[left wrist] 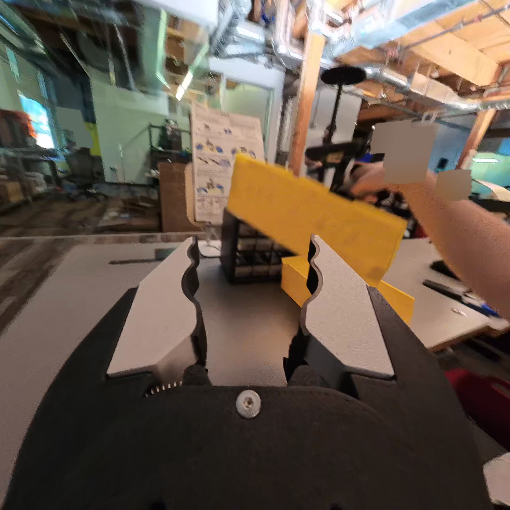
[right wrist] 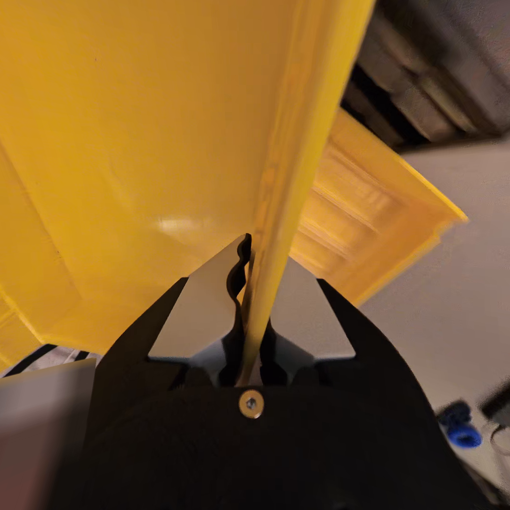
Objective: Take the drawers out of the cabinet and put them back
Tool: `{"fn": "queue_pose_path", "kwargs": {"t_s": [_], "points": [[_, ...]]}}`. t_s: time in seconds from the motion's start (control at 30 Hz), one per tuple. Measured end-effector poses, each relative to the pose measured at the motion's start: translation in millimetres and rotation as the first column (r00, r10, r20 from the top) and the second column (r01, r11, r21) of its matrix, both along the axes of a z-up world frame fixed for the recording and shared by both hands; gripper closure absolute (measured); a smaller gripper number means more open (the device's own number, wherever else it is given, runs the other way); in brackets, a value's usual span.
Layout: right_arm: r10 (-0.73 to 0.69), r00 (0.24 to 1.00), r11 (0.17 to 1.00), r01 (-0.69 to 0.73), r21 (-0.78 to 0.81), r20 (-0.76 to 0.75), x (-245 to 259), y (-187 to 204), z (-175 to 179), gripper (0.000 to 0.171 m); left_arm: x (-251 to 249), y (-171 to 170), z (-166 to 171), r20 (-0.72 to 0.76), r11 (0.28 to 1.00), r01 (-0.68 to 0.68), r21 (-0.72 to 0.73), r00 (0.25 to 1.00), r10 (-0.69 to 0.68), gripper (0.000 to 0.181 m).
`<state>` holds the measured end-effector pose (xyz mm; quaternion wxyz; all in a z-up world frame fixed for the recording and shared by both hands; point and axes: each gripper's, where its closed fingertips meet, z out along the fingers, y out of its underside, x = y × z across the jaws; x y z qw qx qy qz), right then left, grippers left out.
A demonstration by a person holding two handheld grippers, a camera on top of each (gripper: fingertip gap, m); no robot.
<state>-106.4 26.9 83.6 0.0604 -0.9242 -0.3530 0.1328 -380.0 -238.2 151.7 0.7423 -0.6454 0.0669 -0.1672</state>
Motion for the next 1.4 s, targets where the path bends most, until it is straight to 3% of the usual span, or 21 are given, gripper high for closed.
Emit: {"fn": "queue_pose_path", "kwargs": {"t_s": [0.07, 0.13, 0.2, 0.33, 0.43, 0.5, 0.57, 0.7, 0.87, 0.9, 1.03, 1.13, 1.23, 1.4], "points": [[-0.157, 0.988, 0.988, 0.157, 0.004, -0.004, 81.0, 12.6, 12.8, 0.171, 37.8, 32.7, -26.6, 0.068, 0.978, 0.184, -0.101, 0.982, -0.178, 0.102], [-0.324, 0.946, 0.946, 0.324, -0.005, 0.008, 165.4, 18.8, 8.9, 0.170, 96.6, 68.4, -66.4, 0.189, 0.858, 0.441, -0.265, 0.896, -0.402, 0.096], [-0.481, 0.875, 0.876, 0.482, -0.012, 0.051, 249.2, 16.5, -8.6, 0.169, 145.9, 106.4, -111.1, 0.222, 0.730, 0.533, -0.427, 0.845, -0.487, 0.094], [-0.653, 0.729, 0.739, 0.673, -0.040, 0.204, 385.4, -17.1, -68.2, 0.169, 204.8, 172.7, -168.6, 0.141, 0.637, 0.455, -0.622, 0.866, -0.480, 0.083], [-0.699, 0.659, 0.659, 0.745, -0.107, 0.277, 445.5, -46.8, -117.6, 0.169, 226.9, 204.4, -193.4, 0.029, 0.593, 0.348, -0.726, 0.877, -0.479, 0.081], [-0.718, 0.626, 0.615, 0.775, -0.143, 0.304, 470.2, -60.1, -146.4, 0.169, 236.1, 209.2, -217.5, -0.061, 0.503, 0.249, -0.828, 0.851, -0.521, 0.080], [-0.740, 0.586, 0.572, 0.806, -0.151, 0.330, 488.3, -67.1, -168.1, 0.169, 247.5, 208.7, -230.6, -0.100, 0.429, 0.190, -0.883, 0.816, -0.569, 0.079], [-0.707, 0.610, 0.597, 0.786, -0.161, 0.356, 503.2, -69.9, -195.4, 0.169, 254.2, 203.4, -250.2, -0.198, 0.341, 0.049, -0.939, 0.734, -0.650, 0.094], [-0.681, 0.655, 0.646, 0.748, -0.153, 0.327, 498.9, -49.6, -213.8, 0.169, 248.0, 198.5, -246.7, -0.146, 0.257, 0.060, -0.964, 0.691, -0.708, 0.147], [-0.673, 0.668, 0.661, 0.736, -0.146, 0.319, 496.8, -43.6, -216.9, 0.169, 240.8, 201.3, -245.7, -0.152, 0.258, 0.050, -0.965, 0.697, -0.701, 0.163], [-0.656, 0.705, 0.700, 0.702, -0.131, 0.270, 486.8, -17.0, -228.7, 0.169, 188.1, 215.7, -243.7, -0.165, 0.259, -0.002, -0.966, 0.776, -0.609, 0.174], [-0.642, 0.735, 0.725, 0.675, -0.137, 0.220, 477.8, 4.5, -239.3, 0.170, 137.2, 219.8, -242.6, -0.126, 0.240, 0.001, -0.971, 0.849, -0.512, 0.177], [-0.628, 0.750, 0.743, 0.658, -0.127, 0.207, 470.7, 25.3, -239.3, 0.170, 69.3, 227.3, -241.8, -0.188, 0.288, -0.081, -0.954, 0.911, -0.366, 0.181], [-0.618, 0.754, 0.745, 0.652, -0.142, 0.220, 451.5, 57.9, -239.2, 0.170, -21.6, 215.5, -240.4, -0.133, 0.247, -0.080, -0.966, 0.970, -0.203, 0.178]]}}
